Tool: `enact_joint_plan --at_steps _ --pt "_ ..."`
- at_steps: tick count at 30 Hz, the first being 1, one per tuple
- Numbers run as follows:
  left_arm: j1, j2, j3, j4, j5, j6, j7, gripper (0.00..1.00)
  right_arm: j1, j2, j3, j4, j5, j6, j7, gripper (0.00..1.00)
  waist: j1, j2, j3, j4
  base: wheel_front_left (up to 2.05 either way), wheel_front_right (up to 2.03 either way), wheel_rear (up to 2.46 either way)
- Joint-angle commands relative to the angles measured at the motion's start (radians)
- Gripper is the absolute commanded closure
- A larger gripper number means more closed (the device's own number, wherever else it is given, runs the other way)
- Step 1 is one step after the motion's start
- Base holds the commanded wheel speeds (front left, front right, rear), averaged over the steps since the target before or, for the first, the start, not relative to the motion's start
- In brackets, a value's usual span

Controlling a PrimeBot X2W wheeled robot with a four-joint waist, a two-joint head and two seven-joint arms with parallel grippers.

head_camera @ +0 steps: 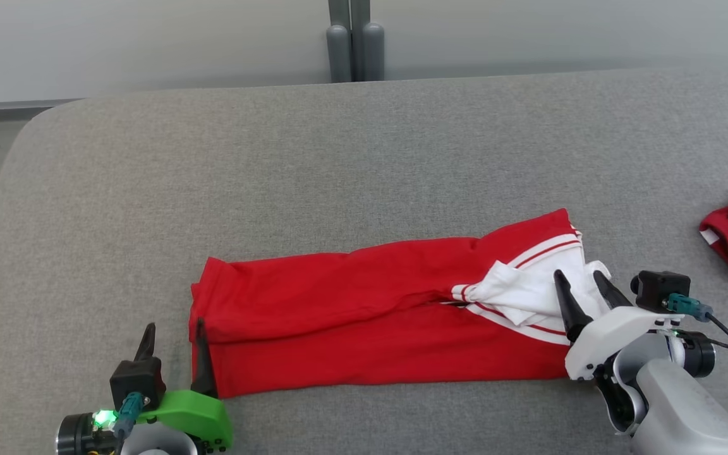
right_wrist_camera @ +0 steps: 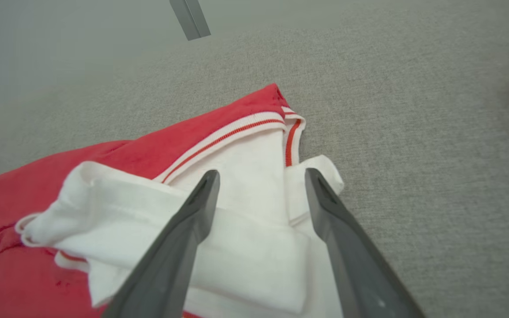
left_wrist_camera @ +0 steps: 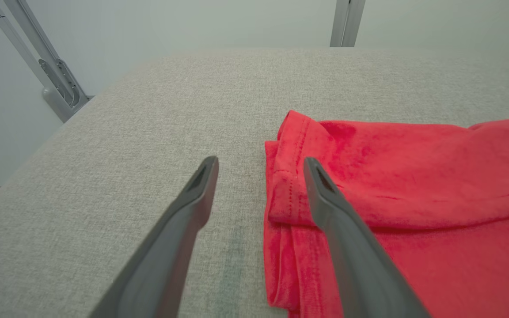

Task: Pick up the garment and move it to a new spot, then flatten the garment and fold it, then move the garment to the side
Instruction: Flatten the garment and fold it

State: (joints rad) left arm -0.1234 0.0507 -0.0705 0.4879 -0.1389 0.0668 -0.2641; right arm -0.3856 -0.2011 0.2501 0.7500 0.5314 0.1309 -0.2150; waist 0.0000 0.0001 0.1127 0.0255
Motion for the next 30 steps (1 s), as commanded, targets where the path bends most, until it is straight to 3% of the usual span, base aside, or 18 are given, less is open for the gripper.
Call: enact_joint_plan --at_steps 1,15,16,18,19,30 --pt "0.006 0.002 -0.006 -0.007 -0.006 0.006 0.000 0.00 -0.014 0.004 0.001 0.016 -0.013 0.000 0.005 0.00 0.0000 -0.0001 0.007 0.022 0.00 0.00 0.00" --pt "-0.014 0.001 -0.033 -0.002 -0.035 0.014 0.000 0.00 0.001 0.057 0.060 0.196 -0.020 0.003 0.109 0.00 0.0000 -0.0001 0.026 0.056 0.00 0.00 0.00" --pt "-0.016 0.001 -0.034 -0.002 -0.036 0.013 0.000 0.00 0.000 0.060 0.066 0.201 -0.016 0.003 0.110 0.22 0.0000 -0.0001 0.026 0.056 0.00 0.00 0.00" --pt "-0.018 0.001 -0.036 0.000 -0.039 0.013 0.000 0.00 -0.008 0.055 0.068 0.211 -0.012 0.003 0.101 0.96 0.0000 -0.0001 0.027 0.055 0.00 0.00 0.00" --pt "-0.019 0.001 -0.037 0.000 -0.040 0.014 0.000 0.00 -0.011 0.049 0.062 0.217 -0.011 0.003 0.089 1.00 0.0000 -0.0001 0.027 0.054 0.00 0.00 0.00" --pt "-0.019 0.001 -0.042 0.004 -0.040 0.016 0.000 0.00 -0.085 -0.008 -0.051 0.261 -0.021 -0.007 -0.036 1.00 0.0000 -0.0001 0.028 0.035 0.00 0.00 0.00"
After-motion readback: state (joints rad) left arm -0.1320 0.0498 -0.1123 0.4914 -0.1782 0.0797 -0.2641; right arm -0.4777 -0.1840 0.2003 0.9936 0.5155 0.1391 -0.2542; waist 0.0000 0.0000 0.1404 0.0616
